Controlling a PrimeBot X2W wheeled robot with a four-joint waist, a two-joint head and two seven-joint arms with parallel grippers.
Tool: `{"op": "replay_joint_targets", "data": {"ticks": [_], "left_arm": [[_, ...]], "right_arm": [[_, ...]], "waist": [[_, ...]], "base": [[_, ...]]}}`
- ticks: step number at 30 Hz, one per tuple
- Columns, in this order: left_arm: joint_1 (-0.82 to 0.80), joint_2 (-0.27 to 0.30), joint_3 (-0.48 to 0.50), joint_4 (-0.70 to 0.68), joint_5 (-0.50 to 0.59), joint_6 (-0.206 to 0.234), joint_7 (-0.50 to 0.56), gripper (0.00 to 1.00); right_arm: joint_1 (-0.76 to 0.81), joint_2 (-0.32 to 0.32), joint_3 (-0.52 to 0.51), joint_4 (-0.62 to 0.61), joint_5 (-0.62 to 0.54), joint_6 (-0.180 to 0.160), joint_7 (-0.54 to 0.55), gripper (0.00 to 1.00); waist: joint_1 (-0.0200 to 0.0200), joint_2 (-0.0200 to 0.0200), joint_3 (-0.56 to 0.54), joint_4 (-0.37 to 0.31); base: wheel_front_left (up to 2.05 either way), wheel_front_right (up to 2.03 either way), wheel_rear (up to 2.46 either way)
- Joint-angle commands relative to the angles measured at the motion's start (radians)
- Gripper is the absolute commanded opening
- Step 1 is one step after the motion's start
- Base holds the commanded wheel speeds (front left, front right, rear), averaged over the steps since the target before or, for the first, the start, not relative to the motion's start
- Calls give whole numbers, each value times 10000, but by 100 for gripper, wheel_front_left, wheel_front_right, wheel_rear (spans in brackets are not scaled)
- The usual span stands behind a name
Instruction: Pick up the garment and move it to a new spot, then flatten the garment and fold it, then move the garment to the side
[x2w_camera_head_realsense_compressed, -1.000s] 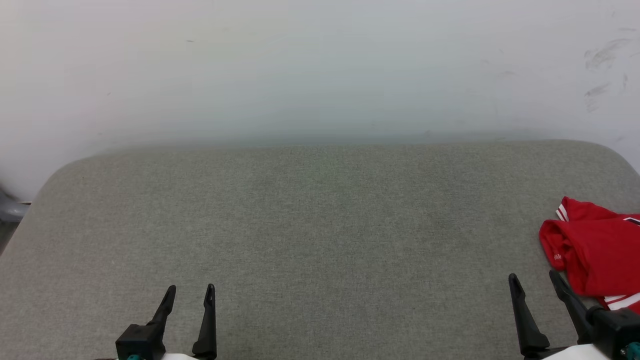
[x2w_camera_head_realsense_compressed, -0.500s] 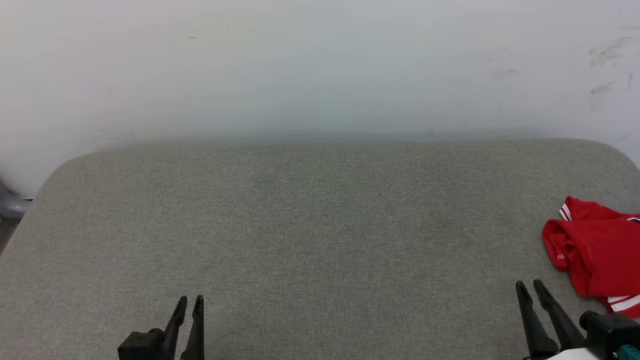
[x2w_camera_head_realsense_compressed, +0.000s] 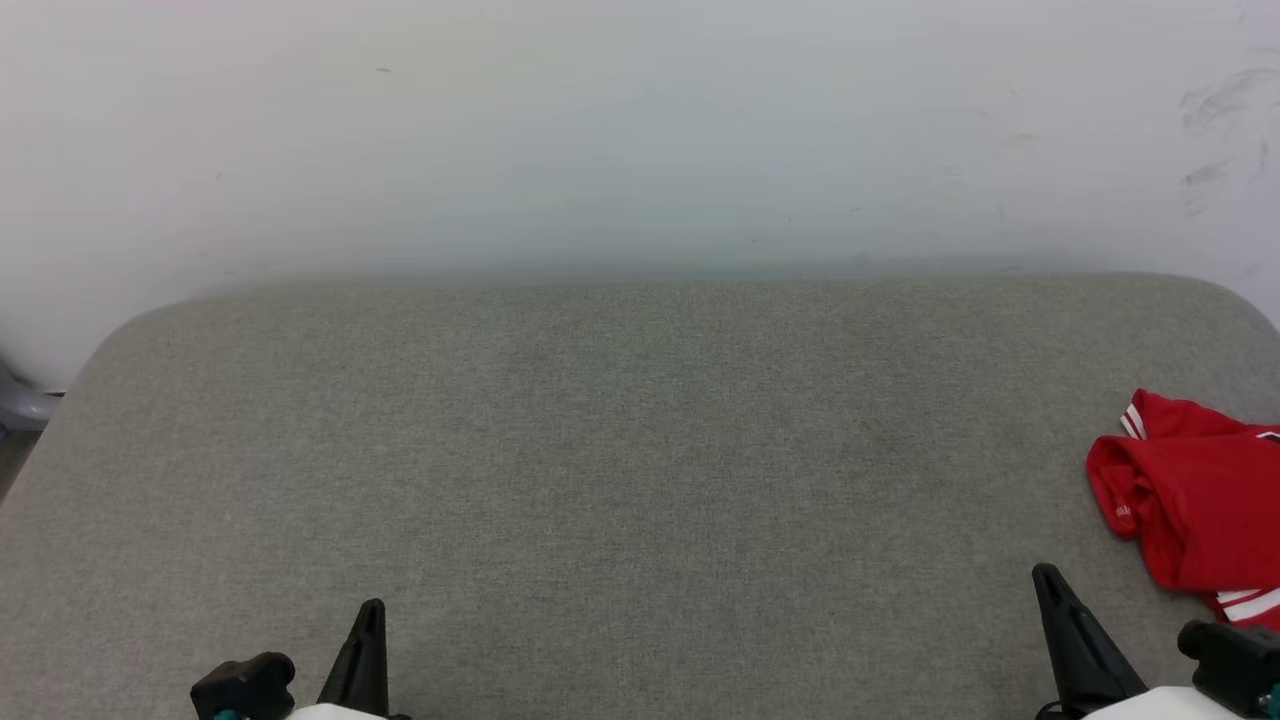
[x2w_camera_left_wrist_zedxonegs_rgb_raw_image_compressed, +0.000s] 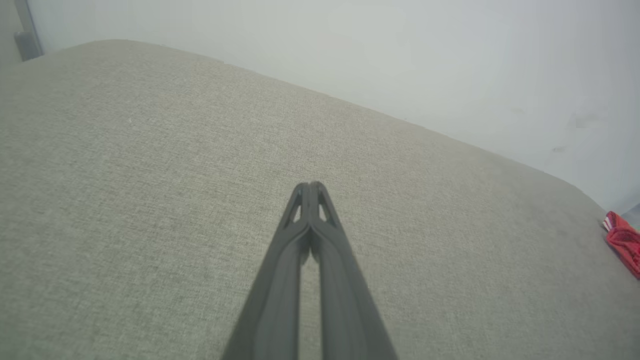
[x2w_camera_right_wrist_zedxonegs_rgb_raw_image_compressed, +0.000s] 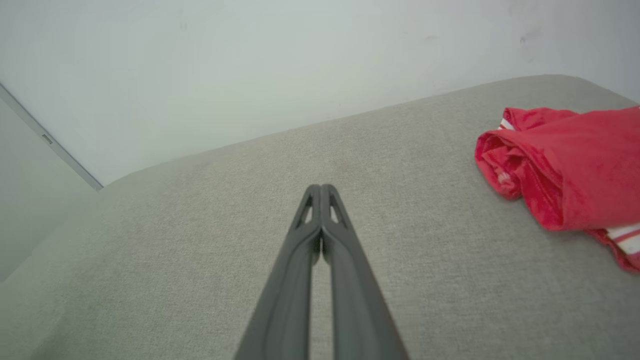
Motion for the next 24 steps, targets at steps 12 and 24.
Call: {"op": "replay_joint_targets", "data": {"ticks": [12, 24], "left_arm": [[-600, -155, 406, -69, -2101, -285, 545, 0], [-870, -292, 699, -8, -3721, -481, 993, 0]], "right_arm": [[-790, -165, 30, 447, 2469, -1, 50, 0], [-1191, -210, 25, 905, 4323, -2, 111, 0]], "waist": [[0, 0, 71, 1], [0, 0, 140, 2]], "base": [[0, 0, 0], [0, 0, 0]]}}
